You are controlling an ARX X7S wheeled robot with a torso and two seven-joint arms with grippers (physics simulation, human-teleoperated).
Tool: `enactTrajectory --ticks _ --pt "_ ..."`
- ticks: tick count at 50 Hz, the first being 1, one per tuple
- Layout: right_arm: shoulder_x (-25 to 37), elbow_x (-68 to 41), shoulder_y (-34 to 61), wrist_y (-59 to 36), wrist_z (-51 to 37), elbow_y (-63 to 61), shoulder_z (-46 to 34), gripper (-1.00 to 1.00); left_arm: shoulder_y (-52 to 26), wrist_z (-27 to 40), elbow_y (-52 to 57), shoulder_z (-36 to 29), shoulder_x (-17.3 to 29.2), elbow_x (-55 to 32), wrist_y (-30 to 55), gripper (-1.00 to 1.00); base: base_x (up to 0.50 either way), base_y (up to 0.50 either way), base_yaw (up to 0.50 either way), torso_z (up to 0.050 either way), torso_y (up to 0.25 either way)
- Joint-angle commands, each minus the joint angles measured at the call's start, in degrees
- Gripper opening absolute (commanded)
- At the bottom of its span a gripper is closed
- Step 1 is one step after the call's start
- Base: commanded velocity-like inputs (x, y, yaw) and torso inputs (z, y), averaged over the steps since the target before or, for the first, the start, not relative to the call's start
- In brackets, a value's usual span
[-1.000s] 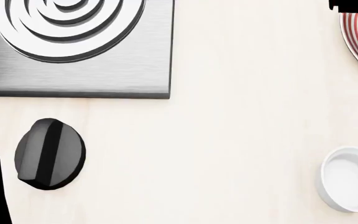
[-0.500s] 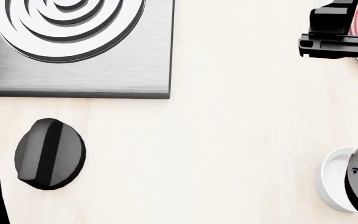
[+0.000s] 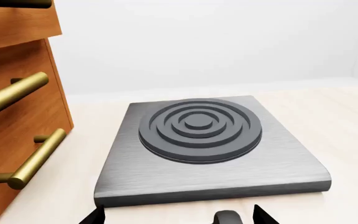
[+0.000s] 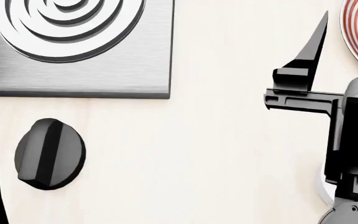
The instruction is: Pick the akita bowl next to the ramekin and place it on the plate.
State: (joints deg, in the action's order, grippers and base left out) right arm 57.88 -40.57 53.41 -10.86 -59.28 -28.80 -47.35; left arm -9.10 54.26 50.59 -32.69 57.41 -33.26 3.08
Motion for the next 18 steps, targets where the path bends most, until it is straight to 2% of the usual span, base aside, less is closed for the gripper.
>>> enactTrajectory --ticks 1,18 --pt "0.3 3.1 -3.8 2.3 -2.3 -3.5 -1.2 1.00 0.0 0.2 0.2 0.2 0.1 -0.2 0.0 1.00 0.00 0.00 0.00 0.000 0.000" --pt "-0.9 9.4 -10.2 6.7 -4.4 -4.9 -4.2 1.00 0.2 0.5 0.6 0.4 0.3 0.1 -0.2 1.00 0.00 0.00 0.00 0.000 0.000"
